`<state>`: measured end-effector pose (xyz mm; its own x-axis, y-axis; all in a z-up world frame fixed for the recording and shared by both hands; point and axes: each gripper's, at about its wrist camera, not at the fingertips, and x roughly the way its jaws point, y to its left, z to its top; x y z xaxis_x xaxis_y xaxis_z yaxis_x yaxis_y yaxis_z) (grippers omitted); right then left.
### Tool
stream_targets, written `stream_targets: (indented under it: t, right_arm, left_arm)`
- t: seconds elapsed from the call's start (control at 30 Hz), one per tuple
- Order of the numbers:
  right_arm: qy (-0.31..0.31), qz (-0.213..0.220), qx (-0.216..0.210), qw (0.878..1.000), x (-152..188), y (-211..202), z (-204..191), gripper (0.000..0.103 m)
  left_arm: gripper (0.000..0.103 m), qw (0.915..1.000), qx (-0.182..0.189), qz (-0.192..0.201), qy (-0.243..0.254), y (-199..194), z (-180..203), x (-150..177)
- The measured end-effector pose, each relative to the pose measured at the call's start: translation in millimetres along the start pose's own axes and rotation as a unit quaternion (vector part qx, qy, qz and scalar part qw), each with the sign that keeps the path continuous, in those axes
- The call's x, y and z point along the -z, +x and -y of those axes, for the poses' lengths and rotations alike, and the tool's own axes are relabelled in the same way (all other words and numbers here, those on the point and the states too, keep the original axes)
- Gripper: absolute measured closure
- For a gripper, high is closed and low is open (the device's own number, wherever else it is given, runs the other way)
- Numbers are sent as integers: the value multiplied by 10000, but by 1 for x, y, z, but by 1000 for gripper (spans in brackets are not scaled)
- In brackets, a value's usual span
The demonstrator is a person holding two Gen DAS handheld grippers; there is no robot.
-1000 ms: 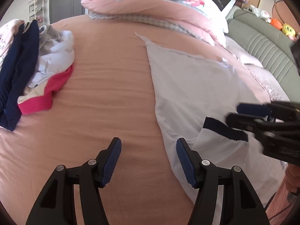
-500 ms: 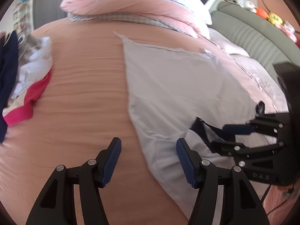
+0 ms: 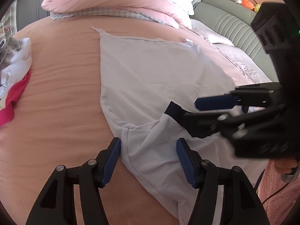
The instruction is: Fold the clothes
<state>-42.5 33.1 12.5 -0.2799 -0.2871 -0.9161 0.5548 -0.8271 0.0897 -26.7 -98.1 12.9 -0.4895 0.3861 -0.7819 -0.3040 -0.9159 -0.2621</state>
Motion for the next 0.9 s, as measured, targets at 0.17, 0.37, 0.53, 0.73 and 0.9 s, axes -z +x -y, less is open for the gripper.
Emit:
stream_targets:
  t: [0.17, 0.37, 0.53, 0.73, 0.9]
  right_arm:
    - [174, -222, 164, 9995, 6, 17, 3, 63]
    - [499, 186, 483, 9974, 11, 2, 18, 63]
    - [656, 465, 222, 9965, 23, -20, 18, 63]
    - [602, 127, 736, 9954, 22, 7, 26, 63]
    - [995, 531, 669, 9914, 19, -25, 36, 63]
  left_arm:
    - [44, 9998, -49, 82, -183, -5, -9, -1]
    - [44, 9988, -355, 63, -337, -1, -15, -1]
    - [44, 9985, -484, 80, -254, 0, -9, -1]
    - [44, 9974, -650, 103, -309, 4, -9, -1]
    - [44, 9971, -652, 130, -369, 5, -11, -2]
